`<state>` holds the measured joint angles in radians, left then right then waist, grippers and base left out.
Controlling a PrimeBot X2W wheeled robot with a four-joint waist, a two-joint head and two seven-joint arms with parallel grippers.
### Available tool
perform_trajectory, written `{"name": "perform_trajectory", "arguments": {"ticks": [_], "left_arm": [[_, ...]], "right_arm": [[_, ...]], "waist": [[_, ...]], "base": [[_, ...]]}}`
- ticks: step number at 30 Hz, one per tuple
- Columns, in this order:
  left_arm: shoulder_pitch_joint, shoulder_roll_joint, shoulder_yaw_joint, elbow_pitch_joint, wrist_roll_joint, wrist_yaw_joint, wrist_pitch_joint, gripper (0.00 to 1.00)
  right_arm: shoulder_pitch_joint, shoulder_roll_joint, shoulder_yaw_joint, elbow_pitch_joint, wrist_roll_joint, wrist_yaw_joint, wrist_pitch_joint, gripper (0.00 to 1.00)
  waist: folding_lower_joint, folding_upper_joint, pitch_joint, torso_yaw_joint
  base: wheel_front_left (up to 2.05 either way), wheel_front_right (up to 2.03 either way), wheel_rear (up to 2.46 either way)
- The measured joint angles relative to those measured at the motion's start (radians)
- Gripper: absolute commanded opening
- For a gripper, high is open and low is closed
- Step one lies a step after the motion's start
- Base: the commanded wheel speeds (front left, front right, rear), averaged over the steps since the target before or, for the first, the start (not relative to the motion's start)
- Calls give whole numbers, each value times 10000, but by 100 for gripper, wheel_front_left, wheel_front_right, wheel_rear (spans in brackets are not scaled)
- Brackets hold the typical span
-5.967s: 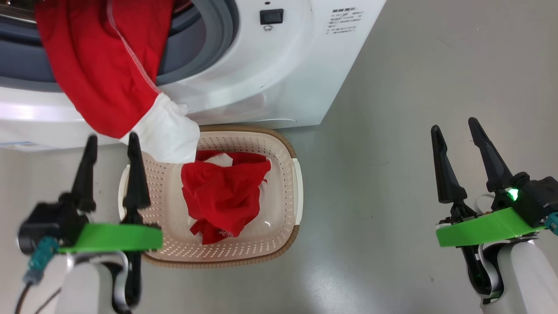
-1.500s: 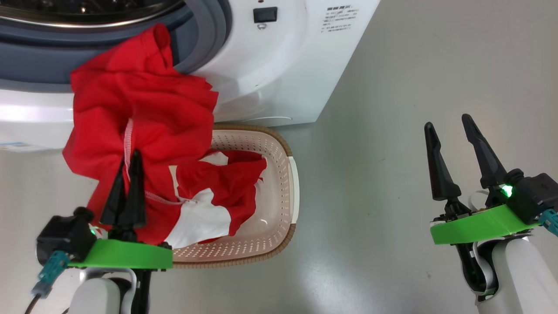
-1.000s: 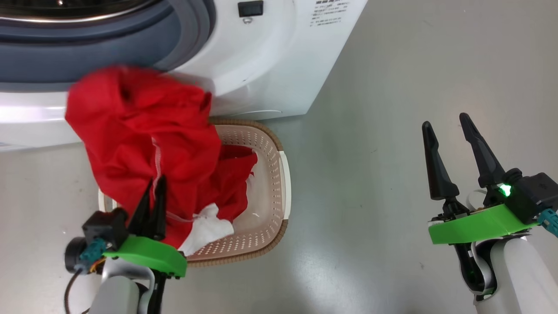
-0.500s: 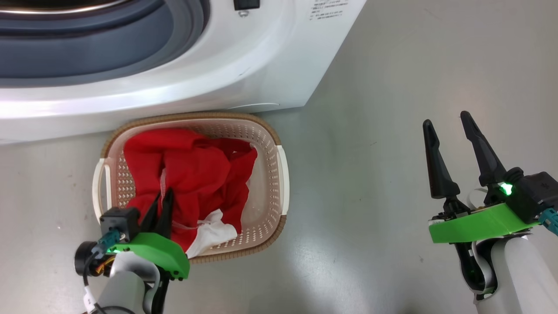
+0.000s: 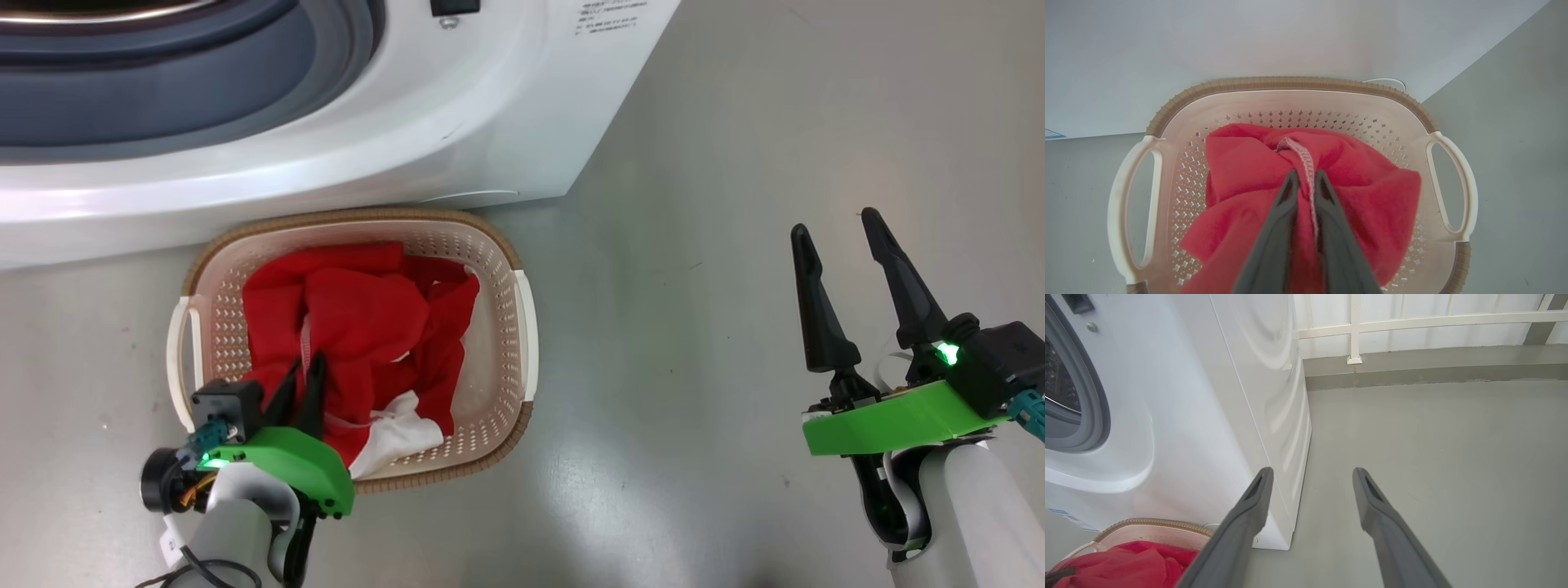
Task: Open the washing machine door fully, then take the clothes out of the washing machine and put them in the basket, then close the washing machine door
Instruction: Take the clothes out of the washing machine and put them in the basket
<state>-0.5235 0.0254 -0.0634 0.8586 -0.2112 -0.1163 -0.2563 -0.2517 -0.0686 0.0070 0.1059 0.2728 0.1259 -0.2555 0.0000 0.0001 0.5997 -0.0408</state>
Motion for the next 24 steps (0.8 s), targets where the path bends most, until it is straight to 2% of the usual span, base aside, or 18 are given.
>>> {"name": "perform_trajectory", "arguments": {"ticks": [1,2,3,5,6,12,24], "left_arm": [[0,0,4,10,-8,0,0,42],[0,0,10,8,-10,0,0,53],[-1,0,21,6,-12,0,0,79],[-1,-2,36,-29,-12,0,0,96],[0,-2,50,-63,-12,0,0,100],[21,-2,228,-456,-12,0,0,100],[731,-8,888,-2130,48,-2,-2,100]], "right_arm": [[0,0,0,2,0,0,0,100],[1,0,0,4,0,0,0,100],[1,0,0,4,0,0,0,100],[1,2,-2,8,0,0,0,100],[1,2,-2,21,0,0,0,100],[6,4,-2,125,0,0,0,100],[88,8,-15,305,2,0,0,100]], "waist": [[0,0,-19,0],[0,0,-40,2],[0,0,-63,5],[0,0,-110,19],[0,0,-166,41],[0,0,-439,95],[0,0,-1365,166]], "base": [[0,0,0],[0,0,0],[0,0,0],[0,0,0],[0,0,0],[0,0,0],[0,0,0]]}}
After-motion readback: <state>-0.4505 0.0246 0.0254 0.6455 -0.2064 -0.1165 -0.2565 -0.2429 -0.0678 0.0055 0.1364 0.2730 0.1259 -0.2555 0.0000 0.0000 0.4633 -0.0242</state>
